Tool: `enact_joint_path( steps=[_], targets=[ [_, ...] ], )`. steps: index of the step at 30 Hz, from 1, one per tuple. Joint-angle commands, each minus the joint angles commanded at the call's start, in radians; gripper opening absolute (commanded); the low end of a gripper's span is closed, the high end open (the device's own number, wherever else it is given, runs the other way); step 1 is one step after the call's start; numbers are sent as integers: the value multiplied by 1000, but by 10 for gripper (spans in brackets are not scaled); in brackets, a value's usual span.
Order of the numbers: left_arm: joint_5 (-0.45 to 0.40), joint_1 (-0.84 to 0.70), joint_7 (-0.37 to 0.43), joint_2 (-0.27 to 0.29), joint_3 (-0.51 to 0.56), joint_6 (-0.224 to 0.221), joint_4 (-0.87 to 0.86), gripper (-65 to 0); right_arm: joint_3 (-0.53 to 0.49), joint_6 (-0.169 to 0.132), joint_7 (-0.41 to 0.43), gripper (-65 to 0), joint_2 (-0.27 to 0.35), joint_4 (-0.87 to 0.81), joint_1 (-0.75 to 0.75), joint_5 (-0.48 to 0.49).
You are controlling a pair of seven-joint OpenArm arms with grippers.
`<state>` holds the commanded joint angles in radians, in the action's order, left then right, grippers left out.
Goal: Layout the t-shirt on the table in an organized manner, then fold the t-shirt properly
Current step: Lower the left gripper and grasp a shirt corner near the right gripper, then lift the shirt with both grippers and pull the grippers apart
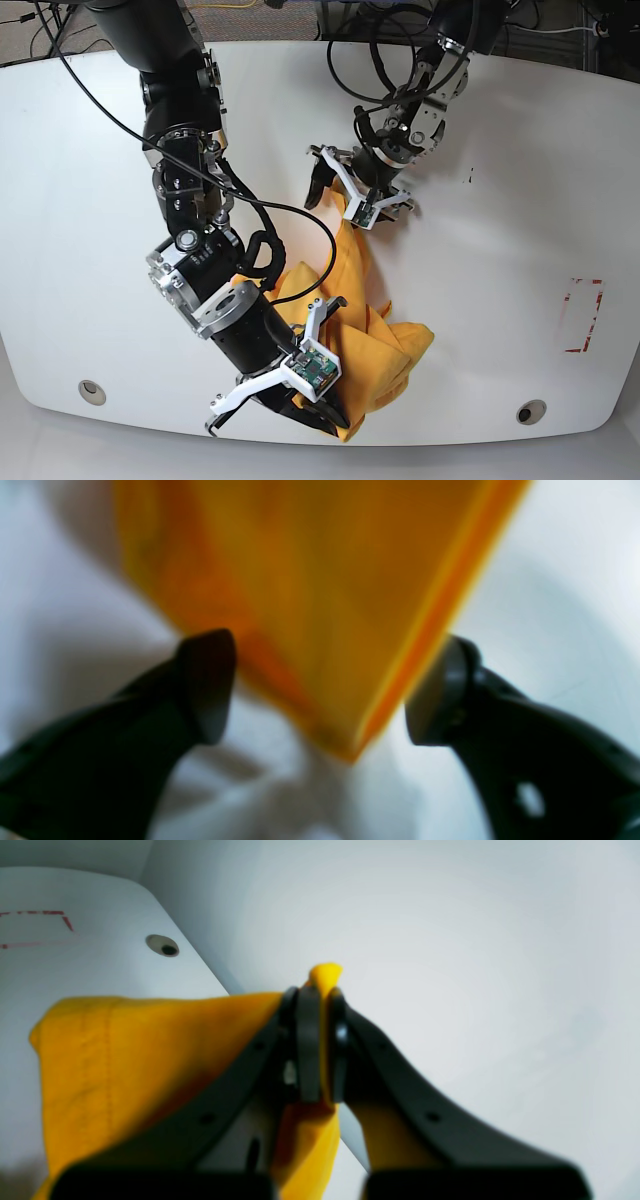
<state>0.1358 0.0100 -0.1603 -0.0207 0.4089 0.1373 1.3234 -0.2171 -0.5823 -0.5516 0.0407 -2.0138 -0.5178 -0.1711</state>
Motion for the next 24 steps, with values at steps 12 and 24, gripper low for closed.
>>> enact_joint_path(
  steps=[12, 24],
  targets=[
    [0, -8, 0, 8, -89, -5, 41, -650, 31, 0, 0, -650, 0, 0, 31, -2],
    [0, -26, -127, -86, -245, -2, 322, -650, 155, 0, 0, -650, 2, 46, 55, 0]
  ],
)
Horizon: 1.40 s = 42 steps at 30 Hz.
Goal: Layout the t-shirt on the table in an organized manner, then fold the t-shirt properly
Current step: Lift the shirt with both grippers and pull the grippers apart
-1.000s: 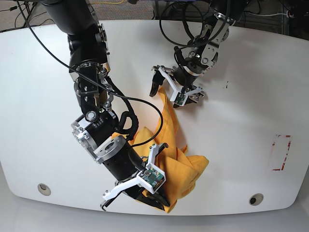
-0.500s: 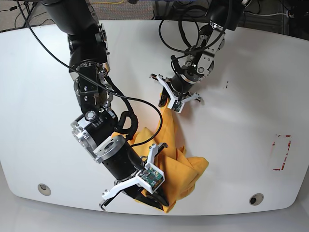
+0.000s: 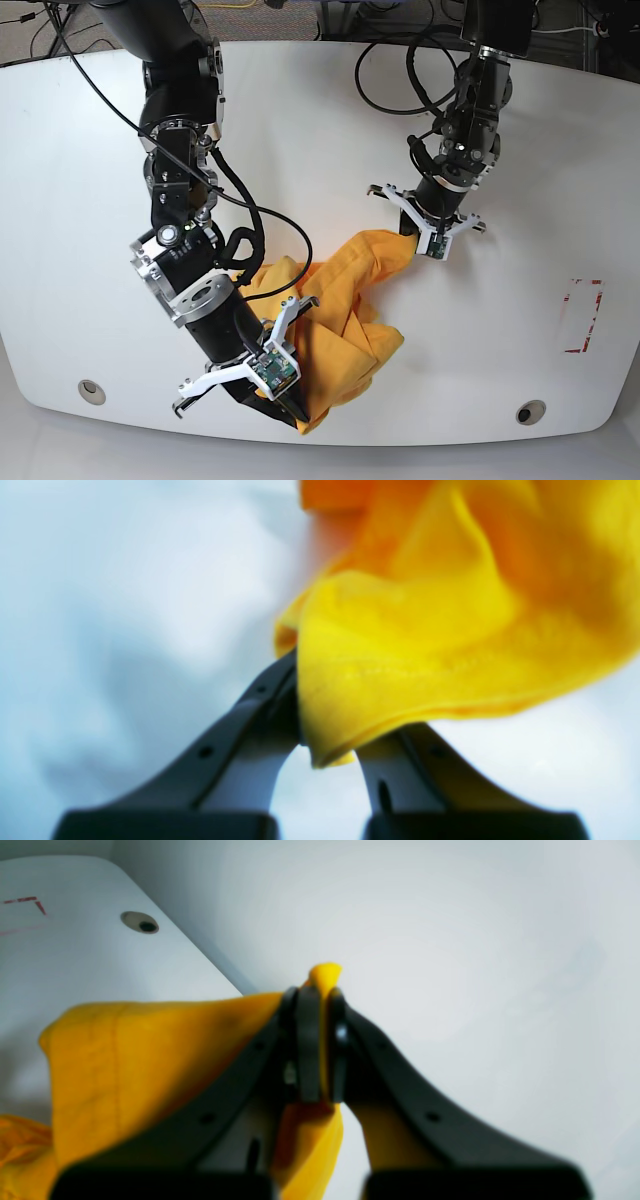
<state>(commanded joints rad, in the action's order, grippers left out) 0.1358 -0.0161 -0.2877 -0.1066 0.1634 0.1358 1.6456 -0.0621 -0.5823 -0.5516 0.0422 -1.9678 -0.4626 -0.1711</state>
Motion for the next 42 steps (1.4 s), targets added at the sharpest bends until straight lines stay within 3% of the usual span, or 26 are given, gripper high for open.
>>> enact_joint_path(
  steps=[10, 21, 27, 34, 42],
  targets=[
    [2, 115, -121, -72, -133, 3, 222, -650, 89, 0, 2, -650, 21, 169, -140, 0],
    [2, 344, -288, -72, -322, 157, 344, -650, 120, 0, 2, -648, 31, 298, -345, 0],
    [2, 505, -370, -74, -385, 193, 350, -650, 109, -2, 0, -648, 60, 304, -433, 0],
    [0, 680, -494, -74, -434, 265, 348, -650, 92, -2, -37, -648, 87, 304, -511, -2],
    [0, 713, -539, -74, -433, 279, 348, -650, 109, -6, -55, -648, 114, 279, -459, -2]
  ],
)
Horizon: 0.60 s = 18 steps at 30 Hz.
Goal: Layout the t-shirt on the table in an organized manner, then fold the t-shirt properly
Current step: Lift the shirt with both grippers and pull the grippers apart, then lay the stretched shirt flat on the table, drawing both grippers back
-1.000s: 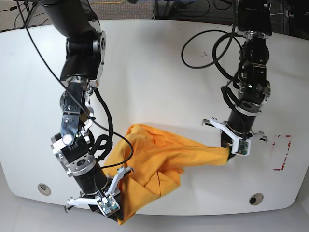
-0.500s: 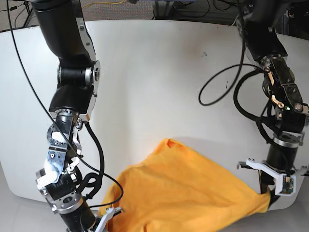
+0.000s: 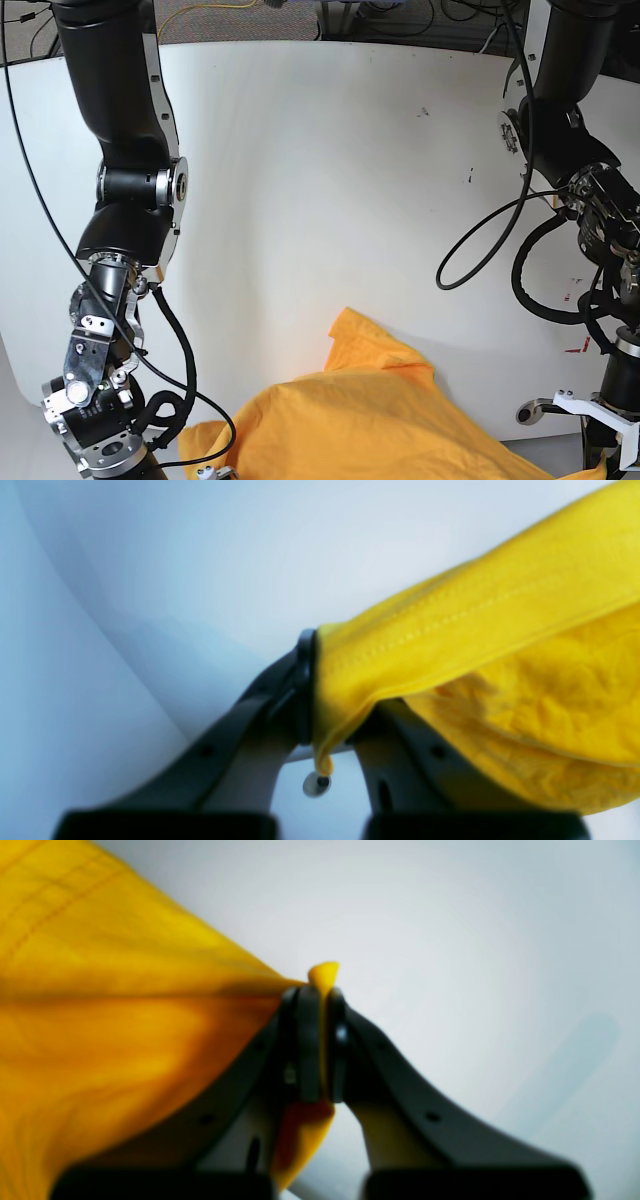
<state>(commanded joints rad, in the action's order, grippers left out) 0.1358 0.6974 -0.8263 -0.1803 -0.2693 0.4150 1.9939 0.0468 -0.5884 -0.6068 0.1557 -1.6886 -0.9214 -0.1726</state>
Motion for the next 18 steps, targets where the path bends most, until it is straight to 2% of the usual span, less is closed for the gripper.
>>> enact_joint_path(
  steps=[6, 10, 18],
  targets=[
    [2, -83, 0, 0, 0, 0, 0, -650, 3, 3, 0, -648, 23, -120, 192, 0],
    [2, -155, 2, 0, 0, 3, 3, -650, 48, 0, 0, -648, 20, -195, 327, 0],
    [2, -371, 3, -31, -74, 100, 6, -650, 69, 5, 0, -648, 14, -324, 654, 2]
  ],
)
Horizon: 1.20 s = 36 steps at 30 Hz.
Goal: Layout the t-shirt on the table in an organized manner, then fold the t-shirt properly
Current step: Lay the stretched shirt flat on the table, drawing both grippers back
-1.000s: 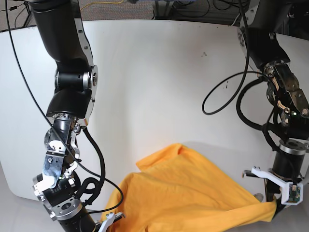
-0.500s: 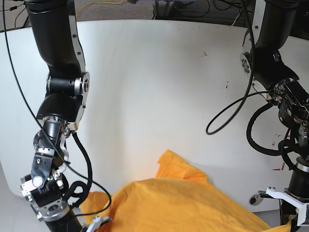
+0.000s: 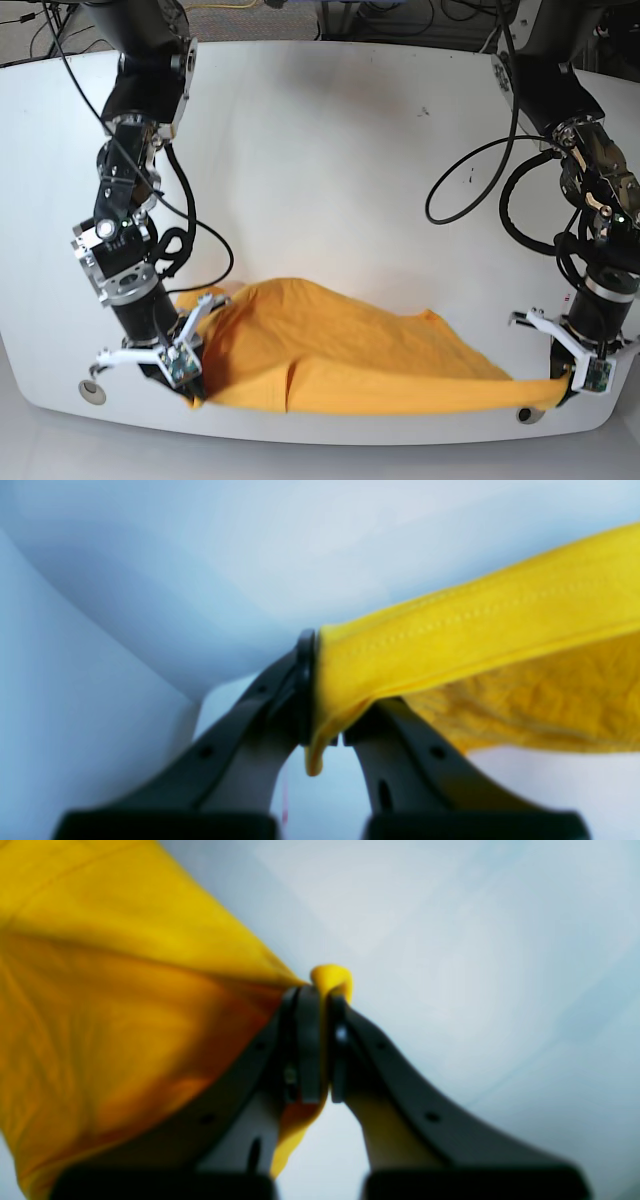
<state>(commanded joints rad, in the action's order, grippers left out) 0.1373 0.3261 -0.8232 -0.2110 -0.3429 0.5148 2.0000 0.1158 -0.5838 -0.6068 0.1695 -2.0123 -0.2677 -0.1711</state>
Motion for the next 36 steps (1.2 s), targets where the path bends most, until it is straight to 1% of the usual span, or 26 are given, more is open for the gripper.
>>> enact_joint_path(
  steps=[2, 5, 7, 9, 11, 14, 19, 27, 33, 36],
  targets=[
    [0, -71, 0, 2, -21, 35, 2, -650, 0, 0, 2, -648, 0, -8, 84, 2],
    [0, -152, -2, -2, -49, 64, 2, -650, 2, 0, 5, -648, -18, -18, 181, 5],
    [0, -216, 0, -3, -81, 83, -2, -650, 3, 0, 5, -648, -41, -18, 247, 0],
    [-2, -276, 0, -3, -101, 115, -3, -650, 11, 0, 6, -648, -58, -18, 310, 2],
    [-3, -342, 0, -3, -104, 149, -3, -650, 31, 0, 8, -648, -81, -18, 365, 3],
    [-3, -437, 3, -3, -110, 178, -3, -650, 60, 0, 37, -648, -132, -18, 436, 3],
    [-3, -548, 3, 3, -183, 183, -3, -650, 92, 0, 87, -648, -190, -17, 528, 0],
    [-6, -634, 3, 0, -279, 183, -8, -650, 91, 0, 91, -648, -247, -17, 649, 0],
    [-9, -649, 3, -11, -333, 183, -11, -650, 92, 0, 91, -648, -261, -15, 710, 0],
    [-9, -675, 3, -43, -359, 183, -18, -650, 97, 0, 91, -648, -261, -15, 747, 3]
  ],
)
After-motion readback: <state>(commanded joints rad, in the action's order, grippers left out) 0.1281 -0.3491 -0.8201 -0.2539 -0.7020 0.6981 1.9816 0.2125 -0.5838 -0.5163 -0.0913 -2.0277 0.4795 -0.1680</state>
